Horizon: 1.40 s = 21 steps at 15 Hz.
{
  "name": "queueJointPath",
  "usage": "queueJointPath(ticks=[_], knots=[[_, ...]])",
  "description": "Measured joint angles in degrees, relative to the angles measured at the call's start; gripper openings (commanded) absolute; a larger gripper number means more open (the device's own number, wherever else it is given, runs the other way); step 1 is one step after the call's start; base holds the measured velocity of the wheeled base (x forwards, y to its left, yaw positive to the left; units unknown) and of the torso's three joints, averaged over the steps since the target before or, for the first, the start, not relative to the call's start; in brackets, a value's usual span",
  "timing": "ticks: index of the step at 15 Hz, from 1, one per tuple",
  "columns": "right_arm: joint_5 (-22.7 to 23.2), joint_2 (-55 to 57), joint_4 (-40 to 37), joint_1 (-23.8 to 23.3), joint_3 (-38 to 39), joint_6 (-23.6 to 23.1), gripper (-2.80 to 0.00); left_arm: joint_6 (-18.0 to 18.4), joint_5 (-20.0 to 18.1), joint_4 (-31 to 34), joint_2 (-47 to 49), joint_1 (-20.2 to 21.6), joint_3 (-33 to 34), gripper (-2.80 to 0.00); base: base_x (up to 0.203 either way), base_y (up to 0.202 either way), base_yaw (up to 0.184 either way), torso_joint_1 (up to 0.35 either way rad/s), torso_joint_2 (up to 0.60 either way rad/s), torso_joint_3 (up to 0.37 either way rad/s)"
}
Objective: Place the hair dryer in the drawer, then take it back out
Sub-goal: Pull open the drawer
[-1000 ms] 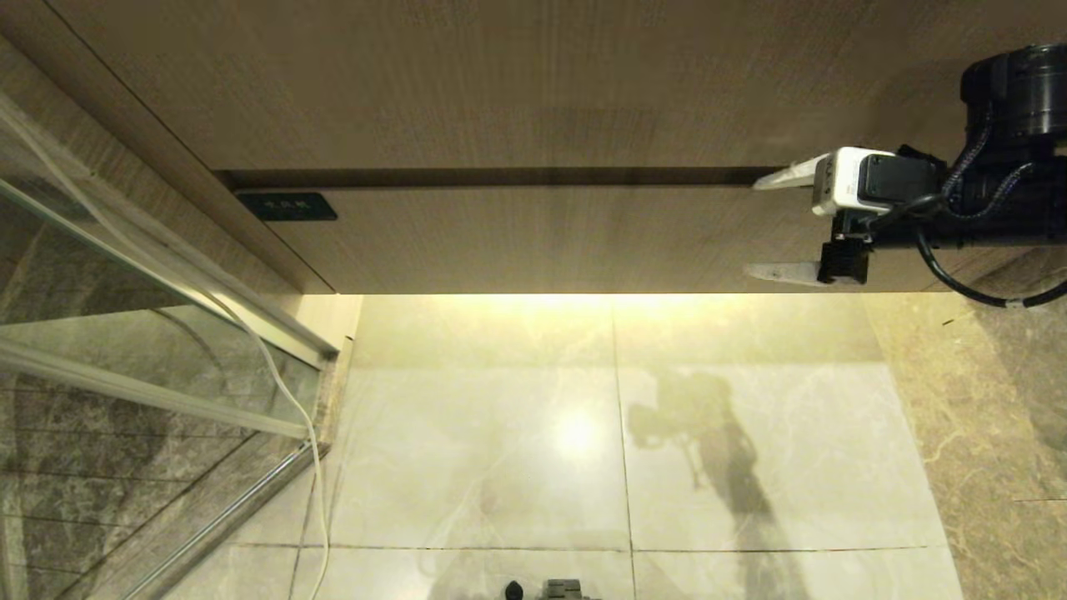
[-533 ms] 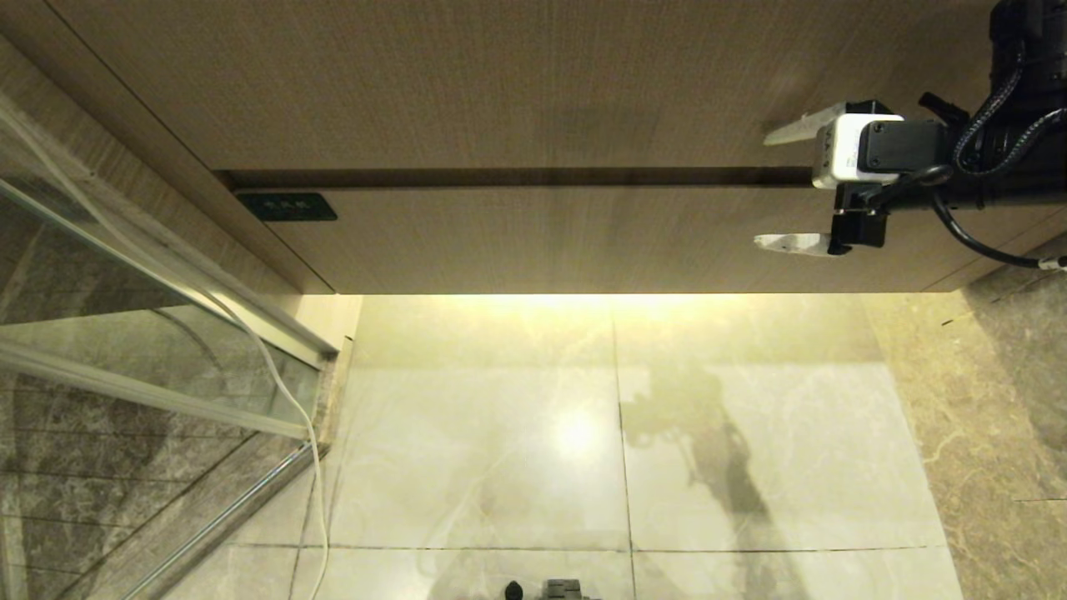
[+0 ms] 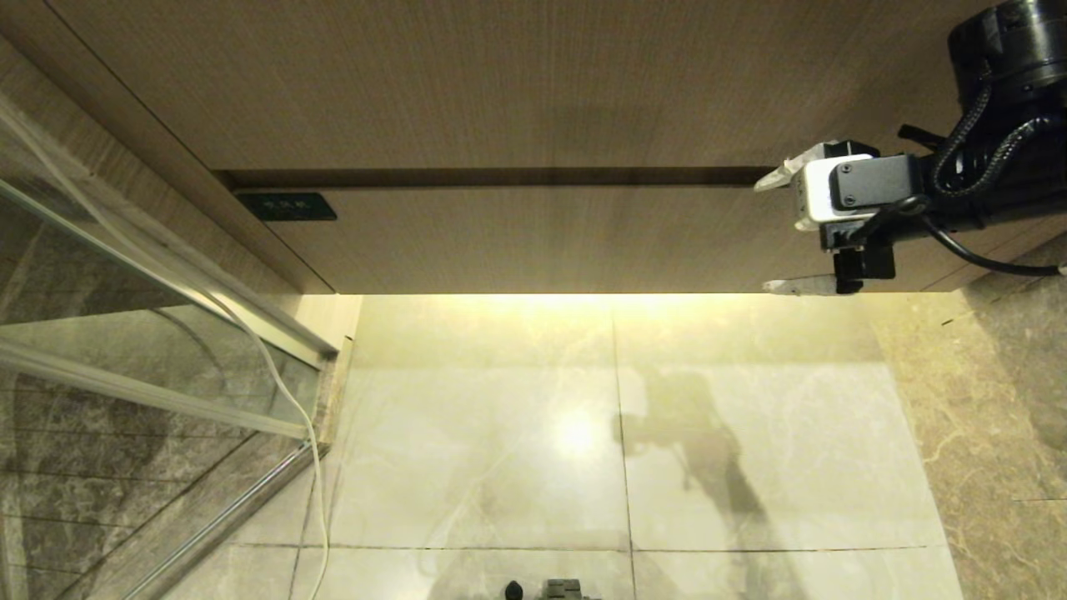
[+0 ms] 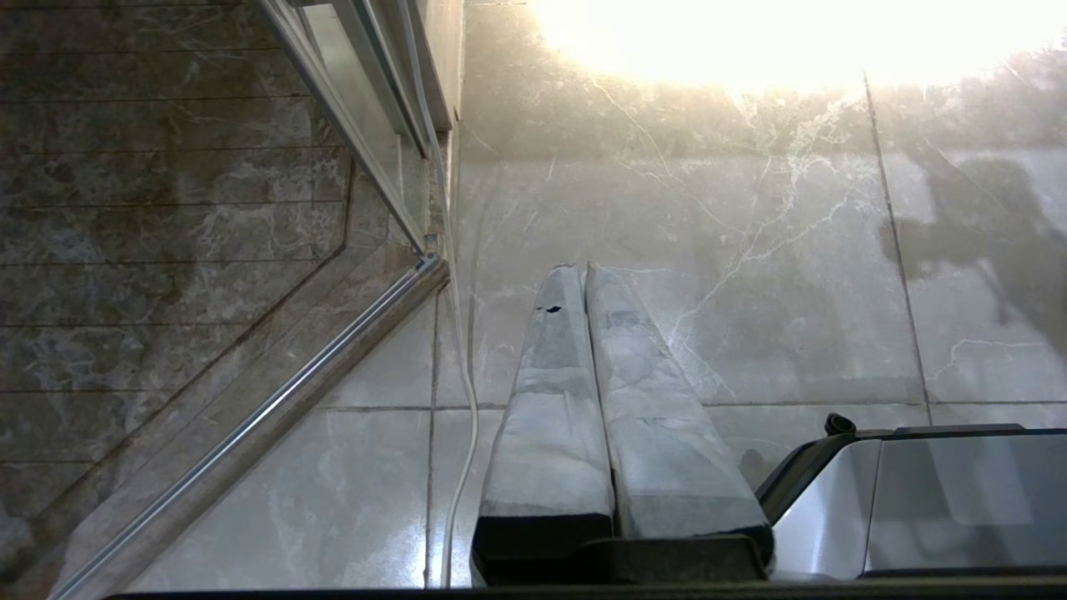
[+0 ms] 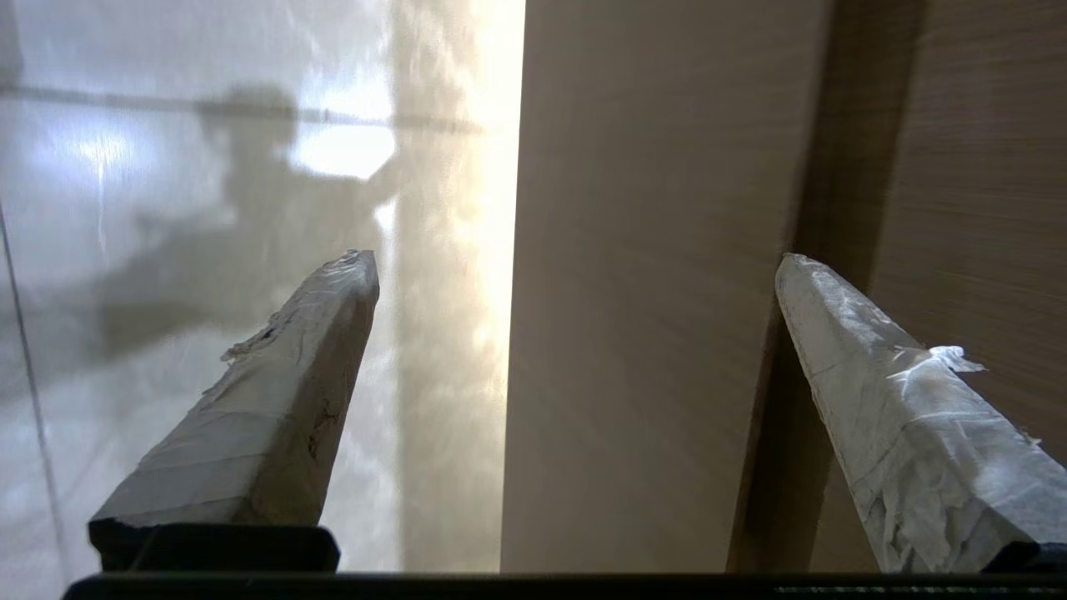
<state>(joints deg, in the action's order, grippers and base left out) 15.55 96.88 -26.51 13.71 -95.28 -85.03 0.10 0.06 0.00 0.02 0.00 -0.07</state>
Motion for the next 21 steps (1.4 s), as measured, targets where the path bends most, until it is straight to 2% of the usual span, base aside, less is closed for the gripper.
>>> queueJointPath(ticks=[2,4,7,10,16,21], knots=[[-6.0,1.0,-1.6,1.9,-1.6,2.8,0.00,0.0,0.0,0.0,0.0,0.0,0.0,-2.80,0.000,0.000,0.000,0.000,0.00,0.000],[-7.6,1.8,-1.7,3.7,-2.4,6.9,0.00,0.0,0.0,0.0,0.0,0.0,0.0,-2.80,0.000,0.000,0.000,0.000,0.00,0.000],[-10.9,2.7,-1.3,5.3,-2.7,9.9,0.00,0.0,0.0,0.0,0.0,0.0,0.0,-2.80,0.000,0.000,0.000,0.000,0.00,0.000],[-11.0,3.8,-0.2,5.7,-2.9,11.9,0.00,0.0,0.0,0.0,0.0,0.0,0.0,-2.80,0.000,0.000,0.000,0.000,0.00,0.000],[-10.5,6.5,9.7,5.7,-2.5,12.2,0.00,0.0,0.0,0.0,0.0,0.0,0.0,-2.80,0.000,0.000,0.000,0.000,0.00,0.000],[-10.6,7.7,11.8,5.5,-2.5,12.6,0.00,0.0,0.0,0.0,0.0,0.0,0.0,-2.80,0.000,0.000,0.000,0.000,0.00,0.000]])
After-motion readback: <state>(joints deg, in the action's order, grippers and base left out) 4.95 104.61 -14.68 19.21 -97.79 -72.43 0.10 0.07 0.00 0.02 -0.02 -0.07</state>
